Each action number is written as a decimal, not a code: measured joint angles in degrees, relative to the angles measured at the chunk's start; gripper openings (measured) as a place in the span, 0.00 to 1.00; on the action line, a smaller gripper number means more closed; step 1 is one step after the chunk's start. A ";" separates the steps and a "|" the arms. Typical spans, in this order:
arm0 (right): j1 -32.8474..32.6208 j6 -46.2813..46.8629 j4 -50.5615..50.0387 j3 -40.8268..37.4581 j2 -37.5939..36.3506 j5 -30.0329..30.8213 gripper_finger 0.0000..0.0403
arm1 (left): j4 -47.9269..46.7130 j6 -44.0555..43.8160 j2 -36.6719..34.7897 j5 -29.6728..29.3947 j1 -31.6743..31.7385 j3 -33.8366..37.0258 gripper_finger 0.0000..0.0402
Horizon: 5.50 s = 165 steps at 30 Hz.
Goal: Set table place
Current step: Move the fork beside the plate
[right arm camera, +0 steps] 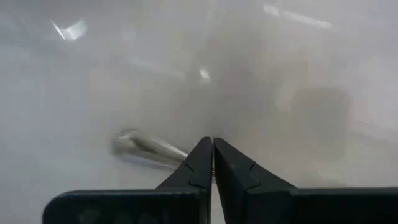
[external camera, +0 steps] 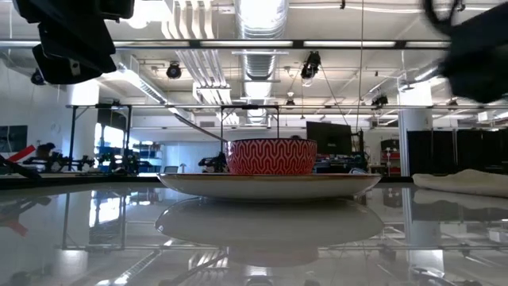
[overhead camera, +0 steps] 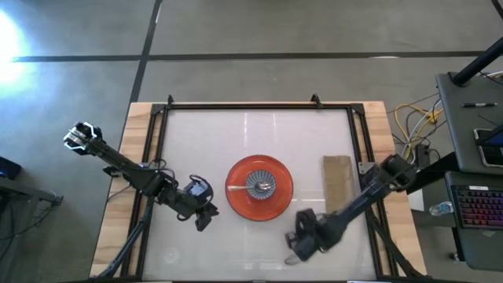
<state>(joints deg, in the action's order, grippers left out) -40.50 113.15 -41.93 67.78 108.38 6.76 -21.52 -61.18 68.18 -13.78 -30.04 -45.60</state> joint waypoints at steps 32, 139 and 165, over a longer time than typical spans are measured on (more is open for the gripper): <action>-15.89 14.80 -8.96 4.20 -0.98 1.56 0.02 | 0.02 -0.74 0.02 0.02 1.04 0.15 0.19; 3.19 -2.15 1.07 -1.54 -2.36 6.35 0.24 | 0.01 -0.88 0.04 0.08 2.32 0.26 0.19; 11.17 -14.19 -5.82 -1.50 -1.36 4.65 0.03 | -0.02 0.52 0.04 0.09 2.27 0.89 0.19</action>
<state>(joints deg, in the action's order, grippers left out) -29.34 98.96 -47.75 66.28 107.02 11.41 -21.54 -60.66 68.23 -13.69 -27.77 -44.71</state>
